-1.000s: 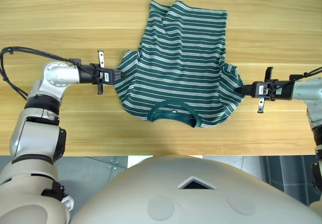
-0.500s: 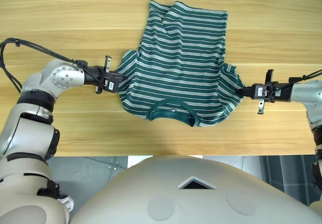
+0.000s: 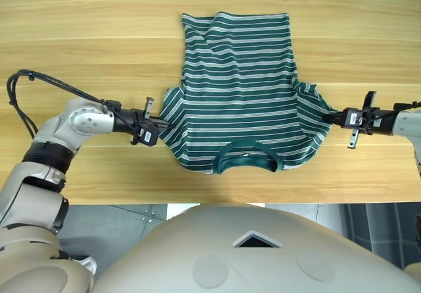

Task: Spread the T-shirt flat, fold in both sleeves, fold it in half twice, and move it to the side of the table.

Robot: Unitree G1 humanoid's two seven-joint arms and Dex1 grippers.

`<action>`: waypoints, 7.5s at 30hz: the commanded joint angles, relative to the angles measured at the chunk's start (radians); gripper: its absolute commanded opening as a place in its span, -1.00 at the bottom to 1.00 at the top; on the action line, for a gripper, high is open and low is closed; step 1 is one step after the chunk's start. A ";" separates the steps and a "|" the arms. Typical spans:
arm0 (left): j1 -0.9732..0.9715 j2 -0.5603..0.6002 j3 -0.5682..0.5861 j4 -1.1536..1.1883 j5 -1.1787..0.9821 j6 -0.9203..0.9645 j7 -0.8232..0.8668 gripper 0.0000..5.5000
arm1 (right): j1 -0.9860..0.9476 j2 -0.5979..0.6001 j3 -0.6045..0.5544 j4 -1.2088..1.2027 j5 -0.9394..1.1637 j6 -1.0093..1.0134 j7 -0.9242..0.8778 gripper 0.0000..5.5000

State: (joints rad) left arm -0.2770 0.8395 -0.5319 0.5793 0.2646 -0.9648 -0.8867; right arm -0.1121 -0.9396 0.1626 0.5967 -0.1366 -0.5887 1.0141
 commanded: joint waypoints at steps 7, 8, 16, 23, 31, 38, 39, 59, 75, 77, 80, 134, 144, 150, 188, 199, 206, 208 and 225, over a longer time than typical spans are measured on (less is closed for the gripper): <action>0.064 0.036 -0.046 0.077 0.113 0.060 -0.020 -1.00 | 0.031 -0.029 -0.028 0.034 0.007 0.027 -0.011 -1.00; 0.061 0.033 -0.048 0.087 0.120 0.061 -0.012 -1.00 | 0.032 -0.027 -0.027 0.055 0.001 0.026 -0.018 -1.00; 0.057 0.016 -0.055 0.106 0.118 0.058 0.005 -1.00 | 0.050 -0.035 -0.058 0.085 0.041 -0.003 -0.026 -1.00; 0.068 0.014 -0.051 0.082 0.057 0.047 -0.019 -1.00 | 0.106 -0.077 -0.178 -0.218 0.286 0.022 0.080 -1.00; 0.145 0.082 0.009 -0.130 -0.248 0.069 -0.154 -1.00 | 0.105 -0.009 -0.119 -0.385 0.335 0.099 0.137 -1.00; 0.090 0.116 0.146 -0.086 -0.157 0.084 -0.075 -1.00 | 0.069 0.068 -0.024 -0.356 0.277 0.096 0.162 -1.00; 0.083 0.117 0.153 -0.067 -0.130 0.081 -0.062 -1.00 | 0.062 0.075 -0.015 -0.342 0.265 0.093 0.161 -1.00; -0.623 -0.349 0.137 0.663 0.023 0.239 0.098 -1.00 | 0.119 0.178 0.140 -0.413 0.215 0.076 0.188 -1.00; -0.569 -0.401 0.134 0.780 0.184 0.431 0.287 -1.00 | 0.123 0.181 0.147 -0.463 0.224 0.109 0.180 -1.00; -0.570 -0.395 0.142 0.779 0.181 0.424 0.280 -1.00 | 0.127 0.178 0.146 -0.468 0.225 0.113 0.177 -1.00; -0.579 -0.398 0.207 0.773 0.115 0.403 0.212 -1.00 | 0.127 0.182 0.146 -0.467 0.224 0.115 0.174 -1.00; -0.567 -0.441 0.293 0.776 0.136 0.452 0.344 -1.00 | 0.121 0.231 0.266 -0.285 0.093 0.090 0.159 -1.00; -0.570 -0.441 0.295 0.776 0.141 0.438 0.362 -1.00 | 0.123 0.245 0.290 -0.307 0.153 0.082 0.171 -1.00; -0.568 -0.374 0.329 0.764 0.113 0.371 0.324 -1.00 | 0.133 0.216 0.260 -0.343 0.174 0.087 0.164 -1.00; 0.359 0.176 0.297 -0.314 0.239 0.132 -0.011 -0.26 | 0.159 0.222 0.042 -0.479 0.305 0.106 0.079 -1.00; 0.343 0.200 0.222 -0.321 0.207 0.130 0.005 -0.95 | 0.158 0.231 0.048 -0.453 0.294 0.088 0.078 -1.00; 0.309 0.209 0.208 -0.324 0.212 0.114 0.022 -0.99 | 0.157 0.236 0.052 -0.446 0.292 0.080 0.076 -1.00; 0.278 0.209 0.205 -0.327 0.218 0.113 0.024 -0.99 | 0.157 0.237 0.054 -0.446 0.292 0.079 0.076 -1.00; 0.252 0.271 0.235 -0.404 0.159 0.104 0.024 -0.99 | 0.159 0.250 0.060 -0.462 0.285 0.089 0.075 -1.00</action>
State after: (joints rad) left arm -0.0283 1.0848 -0.3068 0.1971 0.4461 -0.8654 -0.8561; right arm 0.0478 -0.6888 0.2203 0.1441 0.1594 -0.5027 1.0907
